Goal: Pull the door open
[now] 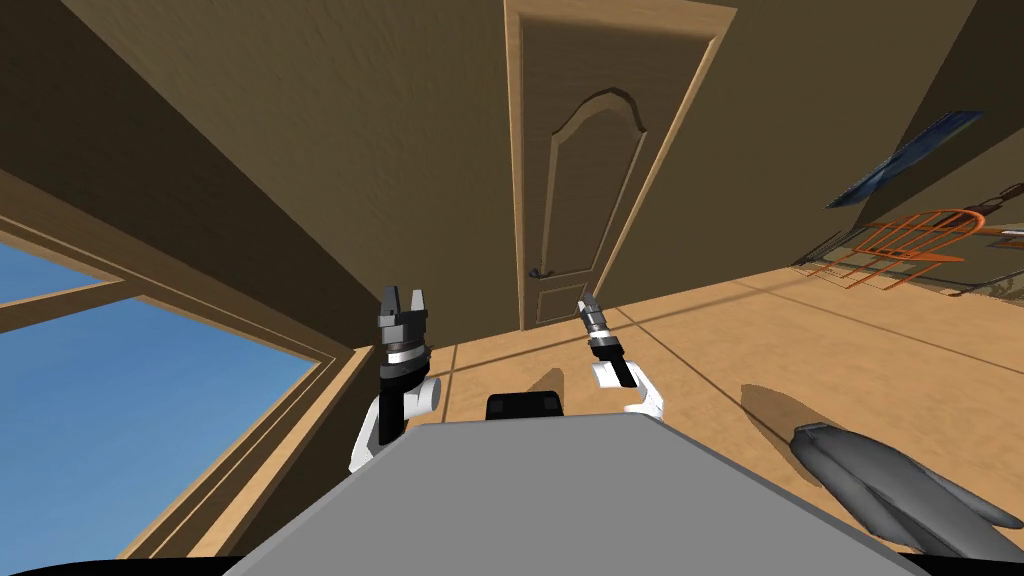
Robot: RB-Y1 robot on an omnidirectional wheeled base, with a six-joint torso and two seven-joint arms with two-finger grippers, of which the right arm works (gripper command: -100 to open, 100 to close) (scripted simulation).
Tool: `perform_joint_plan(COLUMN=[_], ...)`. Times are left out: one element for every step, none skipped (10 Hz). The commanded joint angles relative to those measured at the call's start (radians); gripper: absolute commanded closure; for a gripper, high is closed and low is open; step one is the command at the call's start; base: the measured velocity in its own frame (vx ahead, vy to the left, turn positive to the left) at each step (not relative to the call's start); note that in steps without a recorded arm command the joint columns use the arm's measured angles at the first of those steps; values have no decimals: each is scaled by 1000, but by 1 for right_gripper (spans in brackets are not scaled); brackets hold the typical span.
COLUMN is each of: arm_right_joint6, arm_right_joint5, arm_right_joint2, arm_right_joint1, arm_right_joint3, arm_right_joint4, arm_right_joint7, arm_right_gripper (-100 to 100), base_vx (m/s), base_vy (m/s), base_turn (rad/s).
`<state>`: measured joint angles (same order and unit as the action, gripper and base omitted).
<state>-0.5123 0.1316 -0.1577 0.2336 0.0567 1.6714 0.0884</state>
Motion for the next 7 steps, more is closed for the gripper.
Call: perform_joint_plan(arm_right_joint6=[-15, -23, -30, -37, -44, -51, -58], arm_right_joint5=[7, 11, 15, 19, 24, 28, 32], arm_right_joint2=[-7, -12, -17, -21, -26, -30, -35], arm_right_joint1=[-18, -30, -41, -52, -63, -74, -85], arm_right_joint3=[2, 3, 3, 4, 5, 6, 6], arm_right_joint4=[-50, -81, -114, -143, -175, -203, -236], arm_right_joint7=[17, 27, 37, 48, 58, 68, 78], arm_right_gripper=[-100, -100, -100, -100, -100, -100, -100], base_vx=[95, 98, 101, 109, 105, 107, 110], base_vy=[14, 10, 23, 5, -8, 11, 15], base_turn=[34, 36, 34, 23, 32, 37, 30])
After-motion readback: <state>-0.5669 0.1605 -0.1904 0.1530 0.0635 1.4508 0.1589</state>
